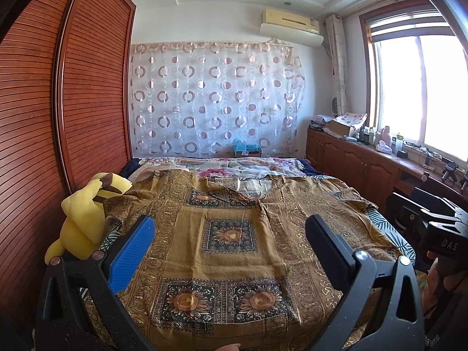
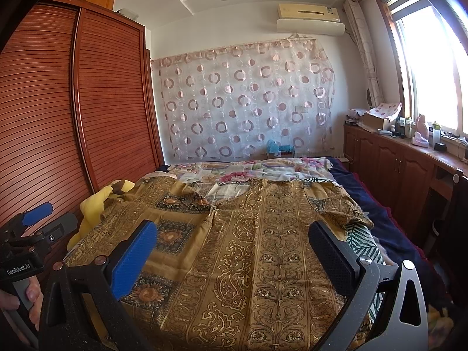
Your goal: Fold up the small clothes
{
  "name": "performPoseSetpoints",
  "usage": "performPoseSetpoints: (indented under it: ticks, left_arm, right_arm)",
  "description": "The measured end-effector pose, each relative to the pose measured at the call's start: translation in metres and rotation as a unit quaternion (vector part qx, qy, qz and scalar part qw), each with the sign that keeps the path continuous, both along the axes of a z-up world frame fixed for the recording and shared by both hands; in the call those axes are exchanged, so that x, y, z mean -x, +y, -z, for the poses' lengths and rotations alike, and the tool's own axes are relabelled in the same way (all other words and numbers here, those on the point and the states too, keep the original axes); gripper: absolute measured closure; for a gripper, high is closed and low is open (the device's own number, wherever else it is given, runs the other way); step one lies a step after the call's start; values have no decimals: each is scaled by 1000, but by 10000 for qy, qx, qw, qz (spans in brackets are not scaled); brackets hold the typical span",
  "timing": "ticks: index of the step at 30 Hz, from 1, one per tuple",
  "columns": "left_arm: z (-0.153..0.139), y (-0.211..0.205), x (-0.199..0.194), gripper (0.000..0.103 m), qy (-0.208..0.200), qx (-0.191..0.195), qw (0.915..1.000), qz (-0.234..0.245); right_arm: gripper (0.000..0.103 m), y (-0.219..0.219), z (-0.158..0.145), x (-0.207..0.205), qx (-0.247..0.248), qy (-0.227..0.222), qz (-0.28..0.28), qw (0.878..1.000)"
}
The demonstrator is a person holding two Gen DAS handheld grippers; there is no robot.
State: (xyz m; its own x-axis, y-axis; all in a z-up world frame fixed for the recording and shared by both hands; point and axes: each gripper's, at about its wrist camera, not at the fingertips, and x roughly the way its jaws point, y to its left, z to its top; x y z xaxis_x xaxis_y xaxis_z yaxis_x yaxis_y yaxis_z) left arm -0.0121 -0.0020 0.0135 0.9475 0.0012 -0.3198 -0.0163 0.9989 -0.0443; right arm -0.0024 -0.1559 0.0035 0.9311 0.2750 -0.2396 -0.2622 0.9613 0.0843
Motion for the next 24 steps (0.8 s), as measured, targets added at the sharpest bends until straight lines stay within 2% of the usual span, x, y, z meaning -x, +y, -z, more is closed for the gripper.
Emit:
performPoseSetpoints:
  ticks: [20,24]
  left_arm:
    - [-1,-3,0,0,20,-98,9999,34]
    - [2,1,-8,0,216,-164,9996,127]
  right_arm:
    - [0,1,1,-1,5,-19,-21,10000]
    - [0,4,3,-5,36,47,-141,9999]
